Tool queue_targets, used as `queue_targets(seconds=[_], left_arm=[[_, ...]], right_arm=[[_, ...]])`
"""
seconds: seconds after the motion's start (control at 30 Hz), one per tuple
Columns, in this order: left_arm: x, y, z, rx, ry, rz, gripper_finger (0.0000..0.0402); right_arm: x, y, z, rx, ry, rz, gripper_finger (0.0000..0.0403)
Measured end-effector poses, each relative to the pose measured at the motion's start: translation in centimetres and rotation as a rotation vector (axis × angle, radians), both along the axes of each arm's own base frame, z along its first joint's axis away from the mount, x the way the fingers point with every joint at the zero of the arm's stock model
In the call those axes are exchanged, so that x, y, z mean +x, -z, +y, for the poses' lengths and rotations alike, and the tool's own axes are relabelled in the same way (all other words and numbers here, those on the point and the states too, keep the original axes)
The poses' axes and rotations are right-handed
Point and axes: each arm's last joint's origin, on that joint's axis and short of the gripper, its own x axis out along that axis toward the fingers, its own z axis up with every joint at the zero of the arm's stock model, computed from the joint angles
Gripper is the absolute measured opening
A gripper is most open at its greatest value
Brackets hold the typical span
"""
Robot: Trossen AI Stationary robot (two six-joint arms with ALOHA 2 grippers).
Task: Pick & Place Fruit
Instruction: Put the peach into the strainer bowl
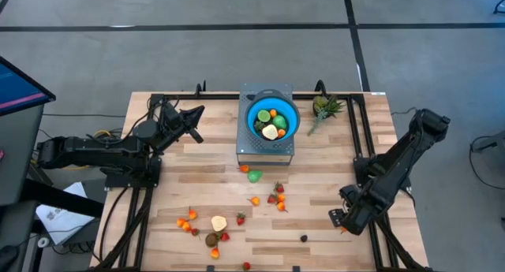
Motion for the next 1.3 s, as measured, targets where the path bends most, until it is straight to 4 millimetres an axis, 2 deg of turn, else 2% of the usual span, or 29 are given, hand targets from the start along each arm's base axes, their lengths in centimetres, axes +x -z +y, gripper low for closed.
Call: queue_targets(seconds=[0.37, 0.63, 0.97, 1.3], left_arm=[[0.0, 0.0, 0.0, 0.0, 0.0, 0.001, 0.0002], [0.0, 0.0, 0.0, 0.0, 0.0, 0.001, 0.0002], [0.0, 0.0, 0.0, 0.0, 0.0, 0.0, 0.0002], [0.0, 0.0, 0.0, 0.0, 0.0, 0.0, 0.0002]], right_arm=[[0.7, 3.8, 2.7, 0.014, -0.049, 0.032, 0.0269], [1.0, 5.9, 3.5, -0.027, -0.057, 0.062, 0.0269], [1.1, 6.0, 3.6, -0.037, -0.055, 0.063, 0.0268], [1.1, 6.0, 3.5, -0.043, -0.082, 0.053, 0.0223]])
